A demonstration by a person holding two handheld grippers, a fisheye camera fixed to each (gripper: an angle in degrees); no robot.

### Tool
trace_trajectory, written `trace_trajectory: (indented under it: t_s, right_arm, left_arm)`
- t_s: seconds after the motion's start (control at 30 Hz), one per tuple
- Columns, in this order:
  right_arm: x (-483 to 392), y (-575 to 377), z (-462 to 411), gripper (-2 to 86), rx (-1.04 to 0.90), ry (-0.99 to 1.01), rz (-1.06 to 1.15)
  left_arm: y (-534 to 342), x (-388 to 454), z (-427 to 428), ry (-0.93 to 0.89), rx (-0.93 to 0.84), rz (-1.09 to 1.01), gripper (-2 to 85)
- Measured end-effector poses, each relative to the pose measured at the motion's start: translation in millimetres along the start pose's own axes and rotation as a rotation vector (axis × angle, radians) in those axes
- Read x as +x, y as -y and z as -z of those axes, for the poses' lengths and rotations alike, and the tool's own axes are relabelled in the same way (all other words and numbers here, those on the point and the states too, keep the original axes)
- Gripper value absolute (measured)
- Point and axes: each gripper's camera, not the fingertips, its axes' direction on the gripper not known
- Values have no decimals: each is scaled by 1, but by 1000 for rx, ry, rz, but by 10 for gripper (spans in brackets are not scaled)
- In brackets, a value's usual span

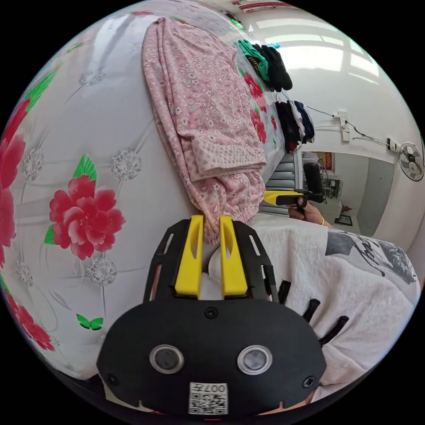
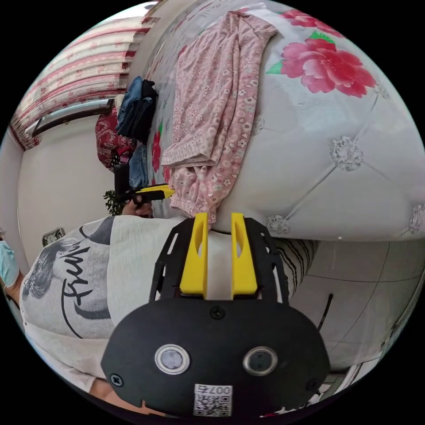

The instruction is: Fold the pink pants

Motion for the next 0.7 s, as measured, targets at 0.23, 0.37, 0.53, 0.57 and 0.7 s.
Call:
trace_trajectory:
  t_s: [0.23, 0.37, 0.53, 0.57, 0.7]
  right_arm:
    - [11, 12, -21, 73, -21, 191, -29]
    - [-4, 18, -14, 61, -58, 169, 61]
    - [-19, 4, 33, 57, 50, 364, 132]
    - [-21, 4, 43, 58, 82, 438, 132]
    - [-37, 21, 74, 69, 158, 549, 154]
  left_arm:
    - [4, 24, -2, 82, -64, -91, 53]
    - [8, 33, 9, 82, -68, -115, 13]
    - [-5, 43, 64, -187, 103, -114, -2]
    - [-4, 45, 70, -211, 120, -116, -3]
    - [28, 72, 114, -247, 207, -163, -4]
